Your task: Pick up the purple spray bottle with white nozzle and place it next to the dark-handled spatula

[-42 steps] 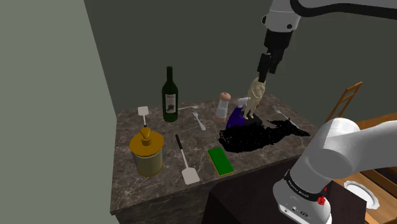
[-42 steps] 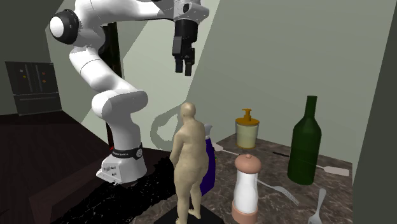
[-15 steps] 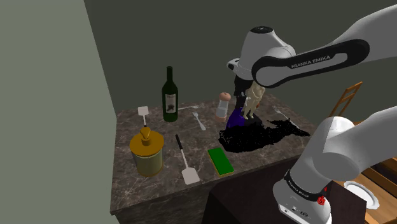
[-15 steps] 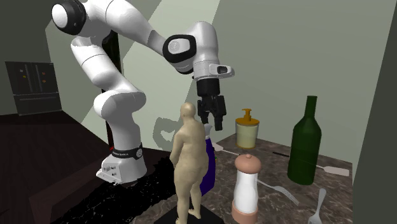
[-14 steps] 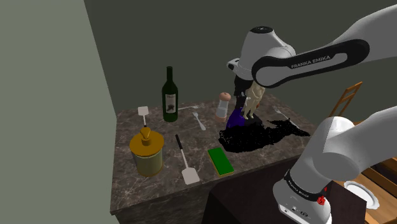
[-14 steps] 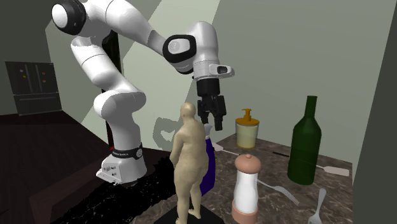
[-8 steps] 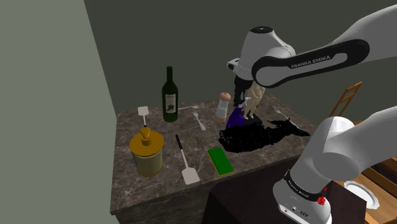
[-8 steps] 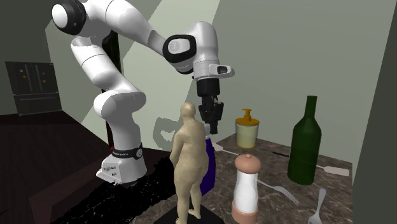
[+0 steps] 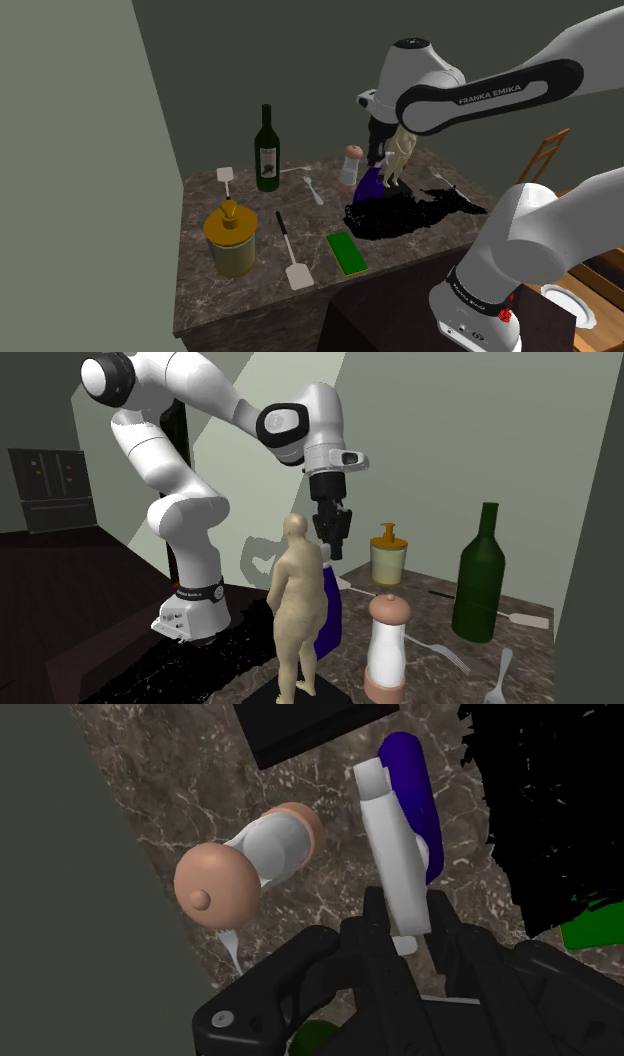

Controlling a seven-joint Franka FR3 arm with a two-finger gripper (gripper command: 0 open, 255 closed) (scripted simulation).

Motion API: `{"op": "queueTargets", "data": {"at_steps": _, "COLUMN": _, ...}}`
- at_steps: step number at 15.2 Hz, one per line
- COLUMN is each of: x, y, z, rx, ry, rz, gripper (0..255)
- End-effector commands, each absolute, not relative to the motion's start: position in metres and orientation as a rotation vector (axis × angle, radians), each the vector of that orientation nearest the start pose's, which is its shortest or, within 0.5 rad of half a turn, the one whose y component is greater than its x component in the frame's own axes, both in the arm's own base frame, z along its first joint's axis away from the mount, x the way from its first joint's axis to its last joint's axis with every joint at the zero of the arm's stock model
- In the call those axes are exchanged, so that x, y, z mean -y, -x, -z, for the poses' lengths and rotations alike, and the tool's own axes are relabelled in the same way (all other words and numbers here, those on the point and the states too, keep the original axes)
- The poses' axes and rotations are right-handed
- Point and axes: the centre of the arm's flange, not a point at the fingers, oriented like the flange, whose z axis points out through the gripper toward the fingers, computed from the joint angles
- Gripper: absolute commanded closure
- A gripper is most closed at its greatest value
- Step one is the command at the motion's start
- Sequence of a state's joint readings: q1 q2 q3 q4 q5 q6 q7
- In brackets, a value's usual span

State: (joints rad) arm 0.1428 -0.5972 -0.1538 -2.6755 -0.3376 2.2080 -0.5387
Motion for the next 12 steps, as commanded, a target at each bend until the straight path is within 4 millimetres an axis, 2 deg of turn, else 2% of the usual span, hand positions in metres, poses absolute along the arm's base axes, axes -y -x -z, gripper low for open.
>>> {"op": "queueTargets", "data": {"at_steps": 1, "x": 0.015, "y": -0.368, "z": -0.439, "rx": 1.205, "ry": 3.14, "rz": 0.127, "gripper": 255}}
{"op": "queueTargets", "data": {"at_steps": 12, "x": 0.015, "y": -0.368, "z": -0.497, "rx": 1.205, "ry": 3.14, "rz": 0.127, "gripper": 255}}
